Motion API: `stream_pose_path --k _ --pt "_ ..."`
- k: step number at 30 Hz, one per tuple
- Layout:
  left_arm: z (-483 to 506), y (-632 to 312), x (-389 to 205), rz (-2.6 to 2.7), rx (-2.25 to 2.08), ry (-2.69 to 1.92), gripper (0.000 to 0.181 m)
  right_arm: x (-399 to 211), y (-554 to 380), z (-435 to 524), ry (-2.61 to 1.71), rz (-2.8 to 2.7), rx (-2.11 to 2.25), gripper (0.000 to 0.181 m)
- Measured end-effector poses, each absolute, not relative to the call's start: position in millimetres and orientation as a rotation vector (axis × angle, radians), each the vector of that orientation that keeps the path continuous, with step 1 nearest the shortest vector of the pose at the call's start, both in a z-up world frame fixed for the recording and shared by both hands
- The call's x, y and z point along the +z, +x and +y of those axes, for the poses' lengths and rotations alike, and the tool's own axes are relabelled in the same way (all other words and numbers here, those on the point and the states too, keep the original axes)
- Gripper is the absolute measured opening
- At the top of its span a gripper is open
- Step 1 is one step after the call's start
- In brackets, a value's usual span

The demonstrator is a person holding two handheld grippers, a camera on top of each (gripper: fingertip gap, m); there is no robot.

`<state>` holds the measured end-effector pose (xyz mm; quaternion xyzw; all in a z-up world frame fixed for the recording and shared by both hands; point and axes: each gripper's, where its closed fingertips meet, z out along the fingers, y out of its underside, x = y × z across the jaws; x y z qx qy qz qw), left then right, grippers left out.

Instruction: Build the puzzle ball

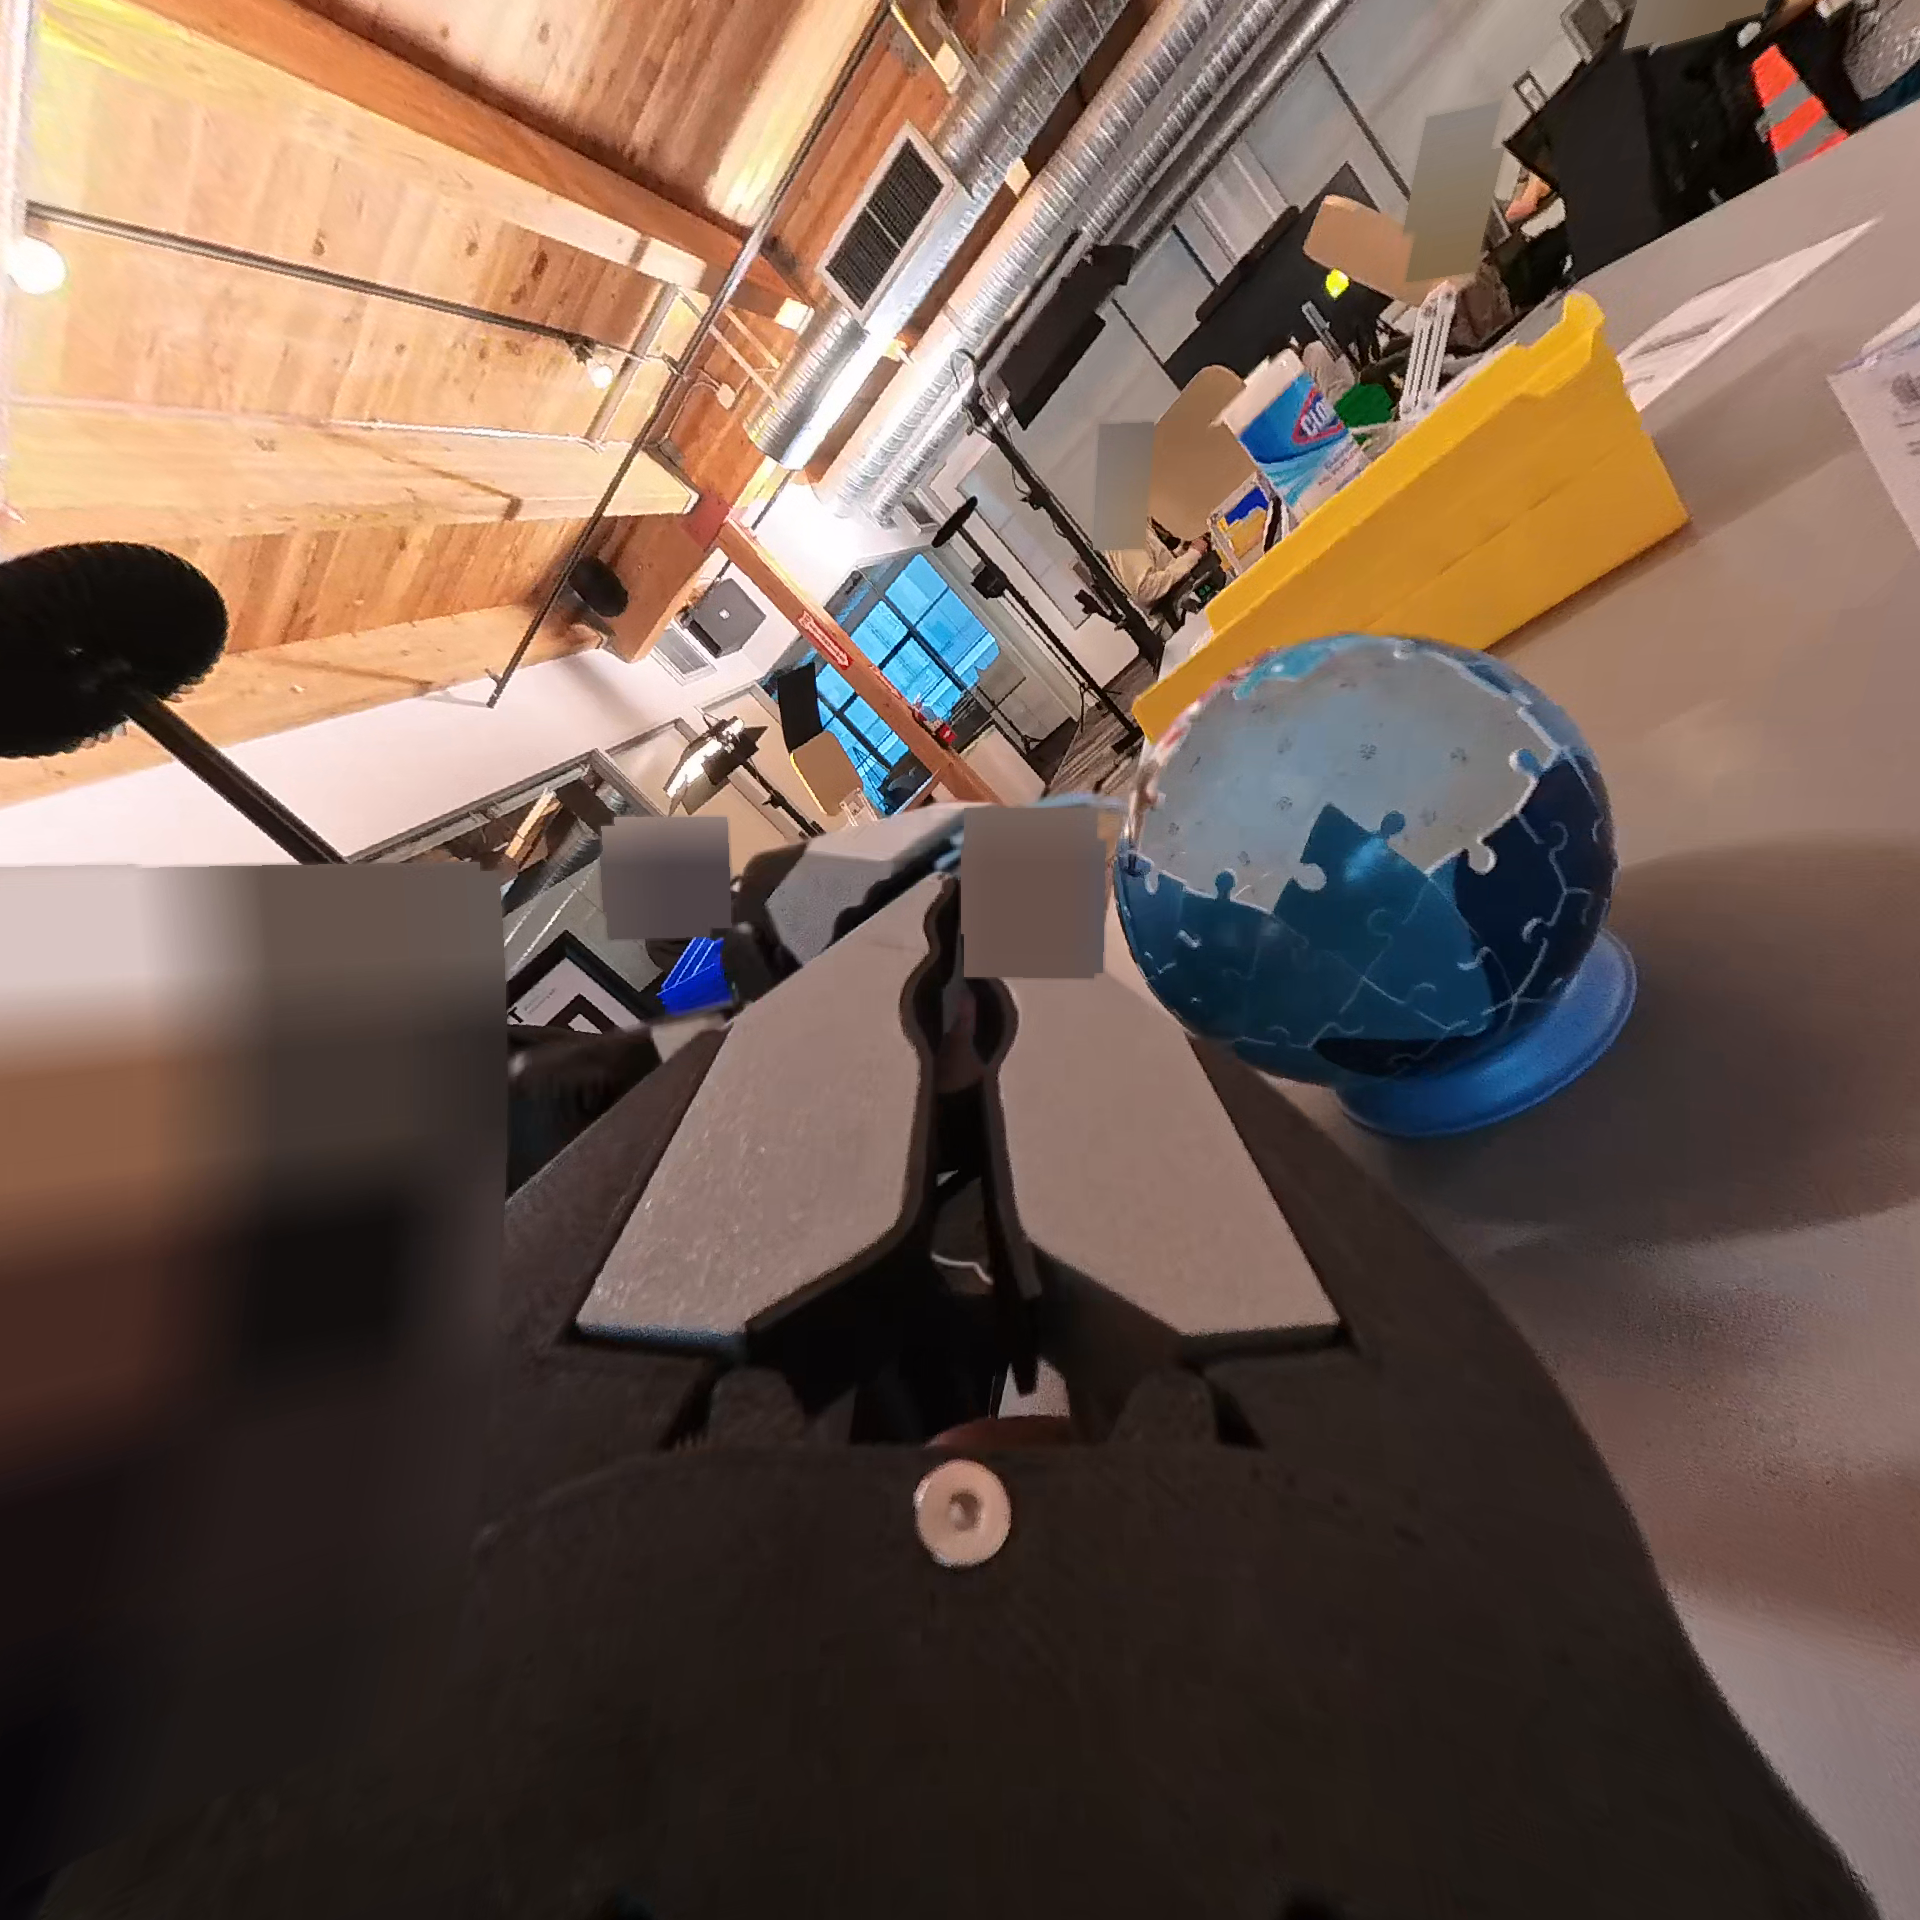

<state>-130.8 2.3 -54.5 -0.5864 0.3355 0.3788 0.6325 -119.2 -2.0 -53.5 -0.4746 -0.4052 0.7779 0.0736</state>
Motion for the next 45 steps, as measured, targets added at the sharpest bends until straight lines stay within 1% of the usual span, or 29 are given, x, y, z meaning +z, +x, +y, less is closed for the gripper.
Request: stream_pose_path --k 1,6,10,13,19,21,26,27,38,45 --pt "3 -132 -53 0.718 0.73 -1.418 0.0 -50 -117 4 -1.403 -1.197 2.309 0.0" --pt "-3 -127 -36 0.544 0.04 -1.657 0.0 -33 -107 21 -1.251 -1.203 1.996 0.0" --pt "-11 -123 -26 0.467 -0.317 -1.708 0.0 -29 -108 5 -1.182 -1.259 1.987 0.022" --pt "-16 -119 -25 0.428 -0.487 -1.714 0.0 -38 -114 -2 -1.207 -1.317 1.961 0.022" --pt "-16 -118 -32 0.438 -0.492 -1.737 0.0 -38 -112 -16 -1.128 -1.392 1.951 0.018" --pt "-16 -118 -30 0.446 -0.489 -1.737 0.0 -37 -112 -18 -1.106 -1.404 1.926 0.012" --pt "-17 -111 -27 0.458 -0.525 -1.719 0.0 -40 -114 -21 -1.1 -1.425 1.9 0.005" --pt "-16 -111 -28 0.457 -0.516 -1.716 0.0 -39 -114 -22 -1.093 -1.428 1.898 0.0" --pt "-14 -119 -50 0.561 -0.395 -1.857 0.0 -30 -121 -13 -1.079 -1.344 1.793 0.0" --pt "-10 -120 -49 0.573 -0.355 -1.875 0.002 -30 -122 -7 -1.091 -1.316 1.769 0.0"
